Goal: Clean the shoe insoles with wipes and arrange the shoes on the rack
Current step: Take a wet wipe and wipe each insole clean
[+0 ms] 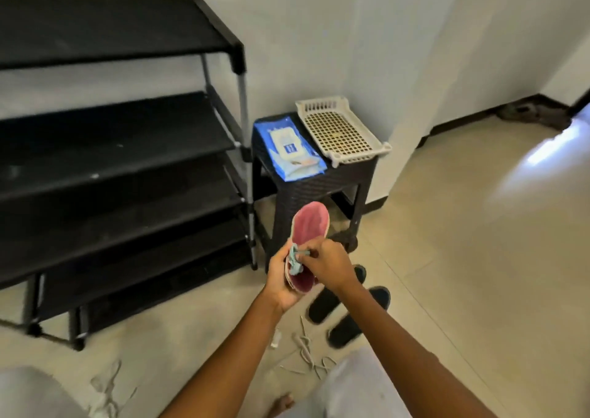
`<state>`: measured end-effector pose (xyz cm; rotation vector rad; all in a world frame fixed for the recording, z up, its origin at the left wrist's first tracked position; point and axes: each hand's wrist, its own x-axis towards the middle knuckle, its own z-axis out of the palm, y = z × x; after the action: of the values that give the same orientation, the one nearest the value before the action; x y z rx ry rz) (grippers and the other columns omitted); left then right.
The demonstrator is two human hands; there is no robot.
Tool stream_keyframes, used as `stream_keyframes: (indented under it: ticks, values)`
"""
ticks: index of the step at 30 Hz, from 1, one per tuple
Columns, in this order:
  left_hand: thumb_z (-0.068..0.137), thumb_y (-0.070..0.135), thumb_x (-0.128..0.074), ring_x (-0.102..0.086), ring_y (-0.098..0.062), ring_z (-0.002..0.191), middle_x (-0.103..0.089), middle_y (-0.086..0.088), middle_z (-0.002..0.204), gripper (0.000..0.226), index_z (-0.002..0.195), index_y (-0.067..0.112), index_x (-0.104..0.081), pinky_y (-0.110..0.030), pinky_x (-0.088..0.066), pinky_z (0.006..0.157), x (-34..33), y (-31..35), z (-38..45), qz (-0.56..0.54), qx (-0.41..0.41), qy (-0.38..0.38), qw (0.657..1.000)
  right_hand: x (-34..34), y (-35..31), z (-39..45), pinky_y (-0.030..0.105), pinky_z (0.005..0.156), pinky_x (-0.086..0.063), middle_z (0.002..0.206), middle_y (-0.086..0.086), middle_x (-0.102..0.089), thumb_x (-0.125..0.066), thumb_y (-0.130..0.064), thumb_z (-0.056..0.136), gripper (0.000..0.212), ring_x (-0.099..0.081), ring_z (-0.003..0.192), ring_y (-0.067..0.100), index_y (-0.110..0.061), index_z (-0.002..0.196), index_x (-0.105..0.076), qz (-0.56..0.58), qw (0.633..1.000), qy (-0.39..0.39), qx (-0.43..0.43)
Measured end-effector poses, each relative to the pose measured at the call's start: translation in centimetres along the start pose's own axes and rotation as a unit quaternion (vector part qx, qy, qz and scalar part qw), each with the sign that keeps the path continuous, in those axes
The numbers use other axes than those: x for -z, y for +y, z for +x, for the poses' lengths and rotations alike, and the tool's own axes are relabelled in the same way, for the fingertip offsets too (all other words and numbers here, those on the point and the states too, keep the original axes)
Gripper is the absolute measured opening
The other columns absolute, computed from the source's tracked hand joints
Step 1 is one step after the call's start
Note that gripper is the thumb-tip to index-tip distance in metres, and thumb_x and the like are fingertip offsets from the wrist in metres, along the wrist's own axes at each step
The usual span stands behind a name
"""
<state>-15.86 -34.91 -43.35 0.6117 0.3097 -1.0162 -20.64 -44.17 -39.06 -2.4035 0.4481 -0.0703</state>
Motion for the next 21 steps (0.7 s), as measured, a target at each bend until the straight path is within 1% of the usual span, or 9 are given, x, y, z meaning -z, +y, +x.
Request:
stream_keyframes:
  ticks: [3, 5, 8, 10, 12, 13, 16, 18, 21]
  values:
    - [0.094, 0.040, -0.041, -0.070, -0.023, 0.074, -0.072, -0.013, 0.083, 0.045, 0.105, 0.003, -0.063, -0.033, -0.057, 0.071, 0.9, 4.0, -4.8, 0.009, -0.049, 0.012, 0.999, -1.3, -5.9, -3.1, 0.029, 0.071, -0.047, 0.086, -0.001, -0.070, -0.064, -0.022, 0.083, 0.011, -0.061, 0.080, 0.013, -0.017, 0.084, -0.074, 0.011, 0.997, -0.027, 0.076]
    - [0.096, 0.036, -0.040, -0.070, -0.024, 0.068, -0.071, -0.014, 0.079, 0.043, 0.097, 0.002, -0.066, -0.032, -0.058, 0.065, 1.4, 6.1, -7.6, 0.025, -0.076, 0.015, 0.997, -1.4, -8.3, -3.5, 0.025, 0.068, -0.041, 0.085, -0.005, -0.064, -0.063, -0.026, 0.082, 0.011, -0.056, 0.082, 0.010, -0.019, 0.084, -0.071, -0.035, 0.992, -0.027, 0.118]
    - [0.097, 0.033, -0.037, -0.071, -0.027, 0.075, -0.072, -0.017, 0.088, 0.047, 0.091, 0.004, -0.074, -0.036, -0.057, 0.073, 1.2, 8.5, -11.0, 0.041, -0.114, 0.008, 0.993, -1.2, -11.6, -2.6, 0.024, 0.067, -0.036, 0.094, -0.002, -0.061, -0.056, -0.028, 0.087, 0.017, -0.054, 0.090, 0.014, -0.023, 0.095, -0.070, -0.071, 0.991, 0.071, 0.086]
    - [0.097, 0.037, -0.035, -0.070, -0.028, 0.079, -0.071, -0.018, 0.092, 0.048, 0.100, 0.003, -0.070, -0.039, -0.055, 0.078, 0.7, 9.9, -12.8, 0.040, -0.132, 0.005, 0.990, -2.0, -14.2, -2.6, 0.025, 0.068, -0.039, 0.096, -0.001, -0.063, -0.052, -0.026, 0.090, 0.020, -0.055, 0.091, 0.016, -0.023, 0.101, -0.069, -0.049, 0.989, 0.122, 0.070]
    - [0.097, 0.041, -0.036, -0.069, -0.027, 0.077, -0.069, -0.017, 0.086, 0.048, 0.104, 0.003, -0.064, -0.036, -0.056, 0.073, 0.8, 11.5, -14.1, 0.027, -0.146, 0.008, 0.989, -3.3, -16.8, -3.8, 0.028, 0.067, -0.043, 0.087, 0.001, -0.064, -0.053, -0.023, 0.088, 0.019, -0.052, 0.084, 0.015, -0.019, 0.092, -0.071, -0.047, 0.982, 0.133, 0.123]
    - [0.096, 0.042, -0.037, -0.068, -0.025, 0.075, -0.068, -0.015, 0.081, 0.047, 0.104, 0.003, -0.062, -0.034, -0.057, 0.070, 1.1, 12.2, -14.6, 0.025, -0.155, 0.014, 0.988, -3.9, -17.8, -4.7, 0.029, 0.065, -0.044, 0.082, 0.001, -0.064, -0.054, -0.023, 0.086, 0.018, -0.049, 0.079, 0.013, -0.017, 0.086, -0.071, -0.046, 0.978, 0.131, 0.155]
    - [0.095, 0.045, -0.040, -0.066, -0.024, 0.071, -0.065, -0.014, 0.078, 0.049, 0.104, 0.002, -0.060, -0.033, -0.057, 0.067, 2.7, 13.2, -15.8, 0.035, -0.164, 0.016, 0.986, -4.2, -19.1, -7.4, 0.016, 0.060, -0.036, 0.079, -0.002, -0.066, -0.058, -0.024, 0.079, 0.015, -0.041, 0.074, 0.002, -0.016, 0.080, -0.071, -0.023, 0.973, 0.072, 0.219]
    - [0.093, 0.043, -0.043, -0.068, -0.025, 0.073, -0.065, -0.016, 0.084, 0.048, 0.107, 0.001, -0.060, -0.034, -0.058, 0.067, 3.0, 13.2, -16.8, 0.040, -0.162, -0.002, 0.986, -3.2, -19.4, -8.1, 0.019, 0.064, -0.041, 0.080, -0.006, -0.068, -0.058, -0.027, 0.079, 0.015, -0.046, 0.075, 0.003, -0.020, 0.082, -0.072, -0.028, 0.968, 0.053, 0.245]
    - [0.093, 0.038, -0.043, -0.068, -0.027, 0.077, -0.068, -0.017, 0.092, 0.043, 0.110, 0.003, -0.062, -0.036, -0.056, 0.070, 2.0, 12.8, -17.6, 0.027, -0.159, -0.046, 0.986, -1.1, -19.8, -6.7, 0.025, 0.068, -0.046, 0.083, -0.010, -0.061, -0.058, -0.029, 0.088, 0.016, -0.055, 0.082, 0.009, -0.023, 0.098, -0.068, 0.045, 0.973, 0.154, 0.166]
